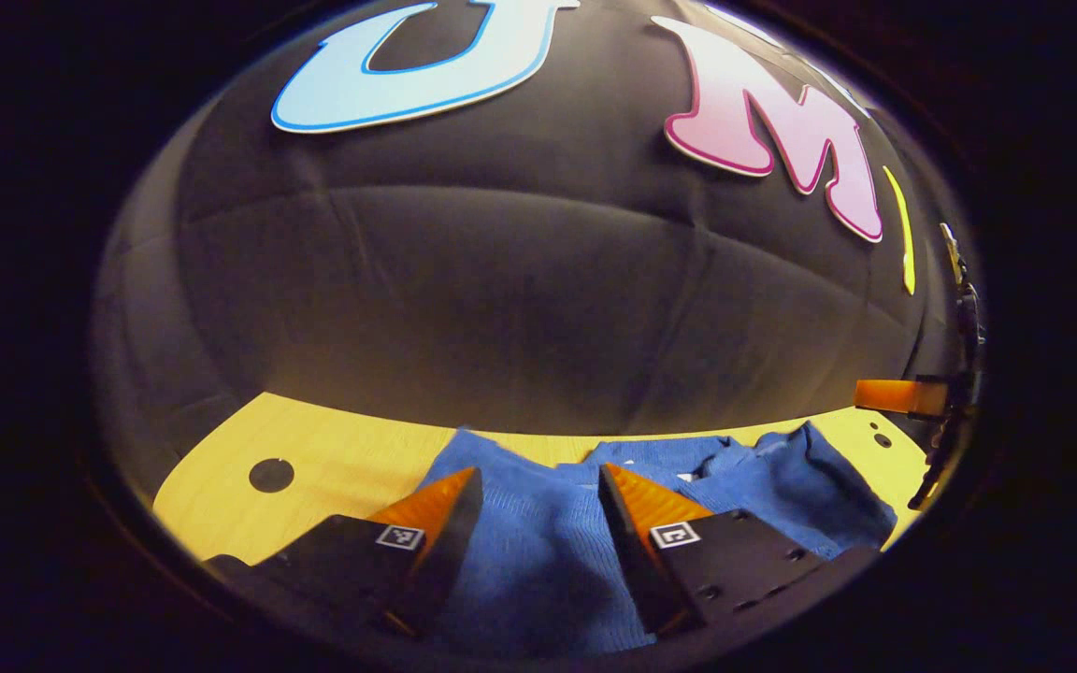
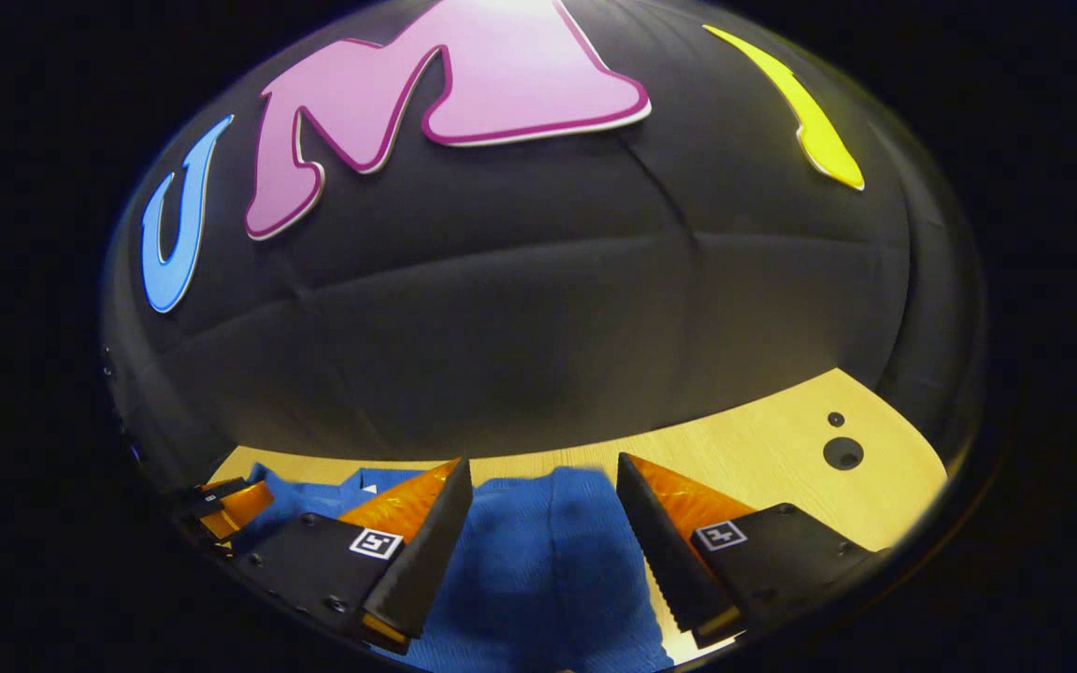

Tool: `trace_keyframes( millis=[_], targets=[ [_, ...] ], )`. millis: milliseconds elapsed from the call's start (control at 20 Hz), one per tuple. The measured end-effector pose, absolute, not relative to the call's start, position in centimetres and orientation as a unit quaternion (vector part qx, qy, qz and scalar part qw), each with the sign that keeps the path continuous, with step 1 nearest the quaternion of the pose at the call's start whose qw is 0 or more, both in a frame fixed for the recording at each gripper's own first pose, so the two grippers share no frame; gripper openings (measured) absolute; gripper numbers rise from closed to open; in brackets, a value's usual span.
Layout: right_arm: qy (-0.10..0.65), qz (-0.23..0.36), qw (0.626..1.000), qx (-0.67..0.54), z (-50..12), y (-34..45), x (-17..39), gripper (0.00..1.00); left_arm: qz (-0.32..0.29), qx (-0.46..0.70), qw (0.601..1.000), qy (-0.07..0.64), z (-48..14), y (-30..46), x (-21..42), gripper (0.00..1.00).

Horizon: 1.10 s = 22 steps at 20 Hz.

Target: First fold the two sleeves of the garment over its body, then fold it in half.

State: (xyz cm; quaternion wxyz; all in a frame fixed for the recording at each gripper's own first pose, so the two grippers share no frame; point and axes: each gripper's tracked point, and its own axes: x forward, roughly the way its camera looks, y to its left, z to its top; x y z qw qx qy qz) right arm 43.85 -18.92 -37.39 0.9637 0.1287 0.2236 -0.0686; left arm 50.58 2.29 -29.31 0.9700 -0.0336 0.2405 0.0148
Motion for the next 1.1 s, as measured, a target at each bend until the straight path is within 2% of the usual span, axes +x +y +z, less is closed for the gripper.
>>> trace_keyframes(
  millis=[50, 300, 650, 850, 1000, 1100],
  targets=[
    [0.220, -0.070, 0.967, 0.113, -37.1, -19.2, 43.3, 0.98, 0.029, -0.031, 0.968, 0.247, -29.3, 2.5, 50.1, 0.82],
    [0.171, -0.069, 0.982, 0.040, -33.4, -18.8, 39.7, 0.98, 0.023, -0.052, 0.975, 0.216, -25.9, 1.3, 46.4, 0.82],
    [0.148, -0.071, 0.986, 0.031, -28.8, -16.0, 32.2, 0.97, -0.004, -0.011, 0.988, 0.153, -18.4, -0.3, 38.3, 0.83],
    [0.146, -0.085, 0.985, 0.045, -26.2, -14.3, 26.0, 0.97, -0.025, -0.012, 0.991, 0.134, -14.1, -0.9, 31.5, 0.83],
    [0.155, -0.098, 0.980, 0.080, -24.7, -12.8, 19.8, 0.97, -0.018, -0.007, 0.997, 0.077, -10.0, 0.0, 26.4, 0.82],
    [0.180, -0.093, 0.973, 0.107, -24.6, -11.5, 16.0, 0.97, -0.010, -0.016, 0.998, 0.067, -8.7, 0.3, 21.7, 0.80]
  ],
)
